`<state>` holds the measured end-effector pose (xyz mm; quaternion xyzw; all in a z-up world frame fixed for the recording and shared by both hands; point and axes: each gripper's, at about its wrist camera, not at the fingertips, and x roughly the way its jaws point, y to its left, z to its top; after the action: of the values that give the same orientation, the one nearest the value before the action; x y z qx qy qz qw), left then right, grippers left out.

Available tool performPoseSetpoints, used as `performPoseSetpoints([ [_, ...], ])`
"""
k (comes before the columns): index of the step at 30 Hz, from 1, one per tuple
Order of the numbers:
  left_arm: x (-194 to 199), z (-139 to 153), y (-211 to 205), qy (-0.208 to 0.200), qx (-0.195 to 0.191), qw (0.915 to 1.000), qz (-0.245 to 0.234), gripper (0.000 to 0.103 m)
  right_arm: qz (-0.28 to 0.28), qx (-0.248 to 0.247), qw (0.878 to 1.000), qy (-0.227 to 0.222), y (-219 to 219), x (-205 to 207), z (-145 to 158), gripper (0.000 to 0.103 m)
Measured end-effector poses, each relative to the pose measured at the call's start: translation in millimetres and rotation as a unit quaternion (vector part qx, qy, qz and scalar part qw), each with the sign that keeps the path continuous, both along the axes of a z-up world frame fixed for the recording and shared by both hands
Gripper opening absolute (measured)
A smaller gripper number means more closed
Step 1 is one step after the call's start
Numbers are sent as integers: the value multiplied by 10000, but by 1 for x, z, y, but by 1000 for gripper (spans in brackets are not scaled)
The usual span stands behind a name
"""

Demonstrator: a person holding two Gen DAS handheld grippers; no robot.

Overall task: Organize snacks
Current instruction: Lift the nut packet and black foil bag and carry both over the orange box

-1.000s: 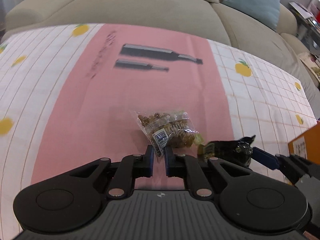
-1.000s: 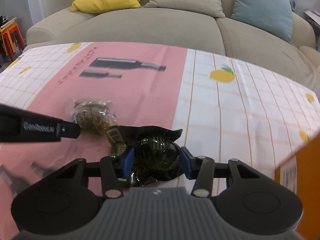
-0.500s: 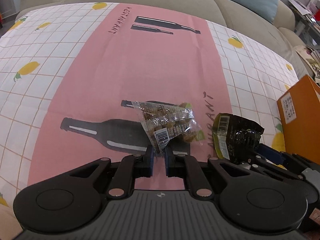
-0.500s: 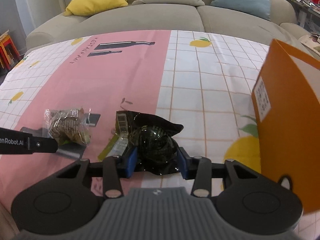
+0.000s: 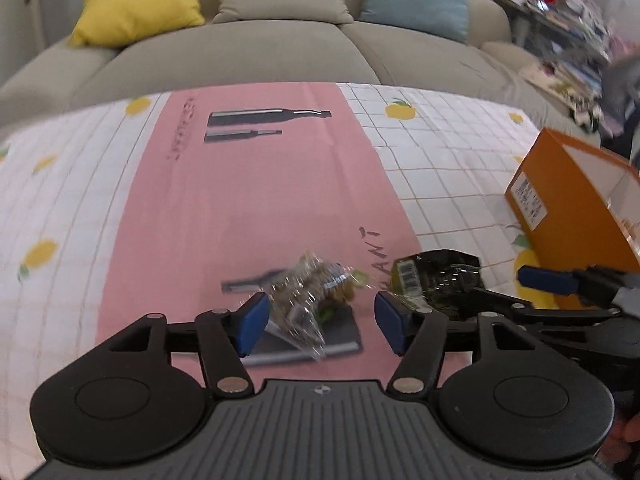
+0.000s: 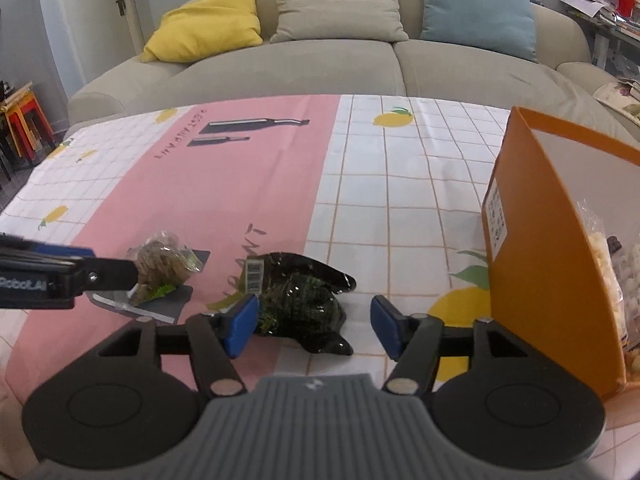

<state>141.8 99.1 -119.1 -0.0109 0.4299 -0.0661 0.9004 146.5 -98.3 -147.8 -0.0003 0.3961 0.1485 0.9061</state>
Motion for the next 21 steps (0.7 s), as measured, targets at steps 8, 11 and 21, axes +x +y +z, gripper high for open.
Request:
performPoseSetpoints([
  [8, 33, -18, 3, 301, 74, 9994, -153, 72, -121, 22, 9998, 127, 14, 17, -7, 68],
  [11, 39, -25, 4, 390, 95, 9990, -186, 70, -180, 3, 9995, 265, 19, 22, -15, 68],
  [21, 39, -40, -1, 498, 23, 9988, 40, 55, -145, -120, 9993, 323, 23, 28, -33, 59],
])
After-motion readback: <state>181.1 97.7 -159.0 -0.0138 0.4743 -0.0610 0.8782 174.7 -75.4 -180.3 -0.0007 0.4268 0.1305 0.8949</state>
